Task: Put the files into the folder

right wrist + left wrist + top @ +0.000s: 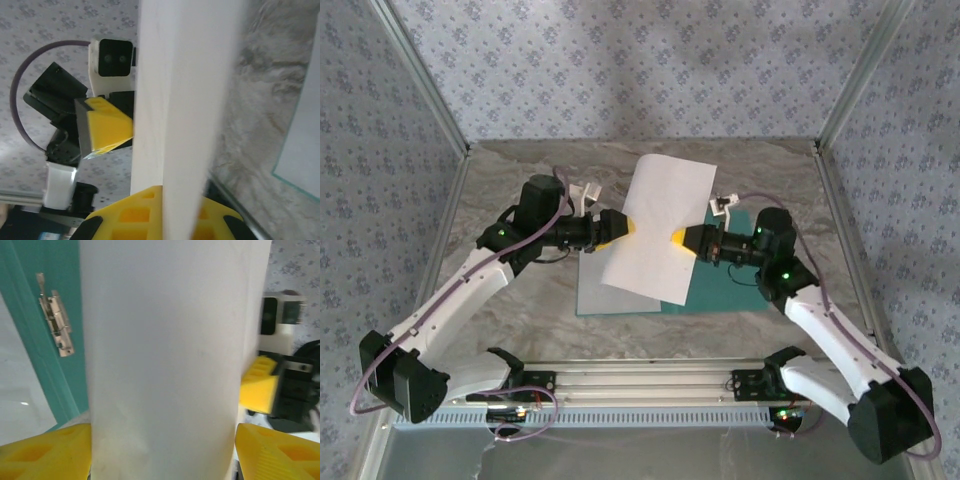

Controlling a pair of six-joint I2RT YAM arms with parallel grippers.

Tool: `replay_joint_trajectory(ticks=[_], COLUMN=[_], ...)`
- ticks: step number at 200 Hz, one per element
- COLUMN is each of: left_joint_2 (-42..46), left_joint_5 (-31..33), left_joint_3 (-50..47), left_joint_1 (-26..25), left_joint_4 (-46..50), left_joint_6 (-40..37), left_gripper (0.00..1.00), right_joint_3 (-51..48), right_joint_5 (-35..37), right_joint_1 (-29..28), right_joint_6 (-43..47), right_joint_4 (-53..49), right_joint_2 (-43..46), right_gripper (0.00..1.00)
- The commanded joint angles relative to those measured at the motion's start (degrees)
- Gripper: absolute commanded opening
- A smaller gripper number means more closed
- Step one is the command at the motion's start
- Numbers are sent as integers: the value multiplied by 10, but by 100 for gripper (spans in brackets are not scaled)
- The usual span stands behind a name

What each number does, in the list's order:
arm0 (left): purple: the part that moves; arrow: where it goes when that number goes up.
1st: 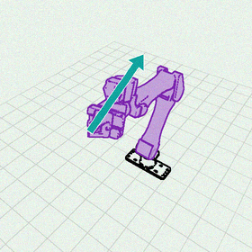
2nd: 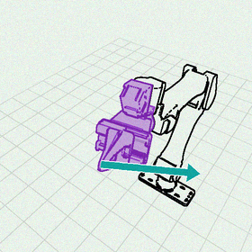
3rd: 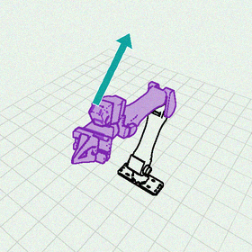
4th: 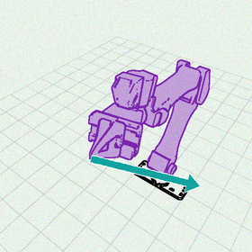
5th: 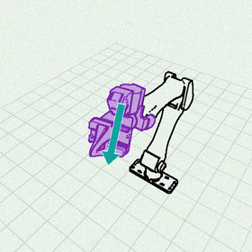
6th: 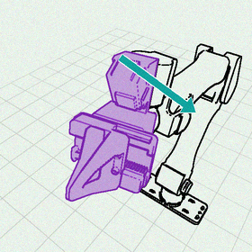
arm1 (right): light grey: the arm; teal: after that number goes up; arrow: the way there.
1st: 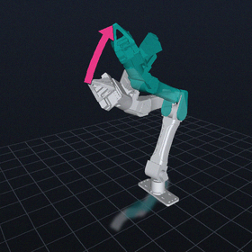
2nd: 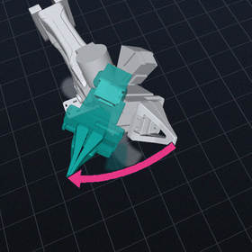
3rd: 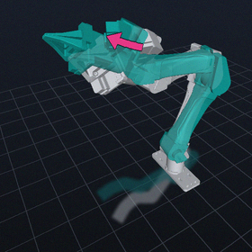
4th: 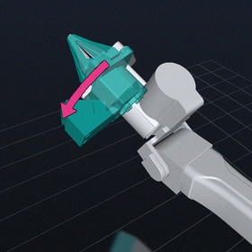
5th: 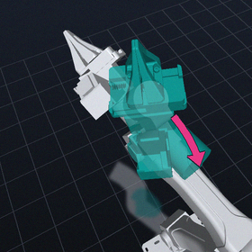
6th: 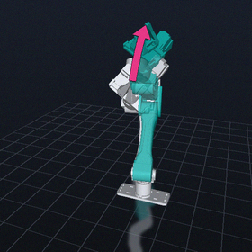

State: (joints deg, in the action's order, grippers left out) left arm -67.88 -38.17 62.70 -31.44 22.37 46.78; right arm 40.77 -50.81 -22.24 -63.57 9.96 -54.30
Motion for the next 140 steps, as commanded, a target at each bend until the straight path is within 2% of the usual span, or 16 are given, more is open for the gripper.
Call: replay_joint_trajectory(ticks=[1, 38, 57, 98, 140], left_joint_2=[2, -25, -48, -124, -173], left_joint_5=[36, 86, 95, 106, 115], left_joint_3=[8, -14, -30, -70, -116], left_joint_1=[5, 2, -6, -20, -23], left_joint_4=[31, 45, 32, 6, -26], left_joint_6=[-30, -40, -38, -37, -35], left_gripper=[75, 75, 75, 72, 69], right_joint_3=[71, 165, 198, 240, 266], right_joint_5=[32, 150, 196, 267, 281], right_joint_1=[14, 39, 45, 48, 48], right_joint_6=[172, 292, 336, 370, 387], right_joint_4=[-287, -548, -628, -702, -735], right_joint_2=[20, -5, -30, -60, -85], right_gripper=[0, 0, 0, 0, 0])
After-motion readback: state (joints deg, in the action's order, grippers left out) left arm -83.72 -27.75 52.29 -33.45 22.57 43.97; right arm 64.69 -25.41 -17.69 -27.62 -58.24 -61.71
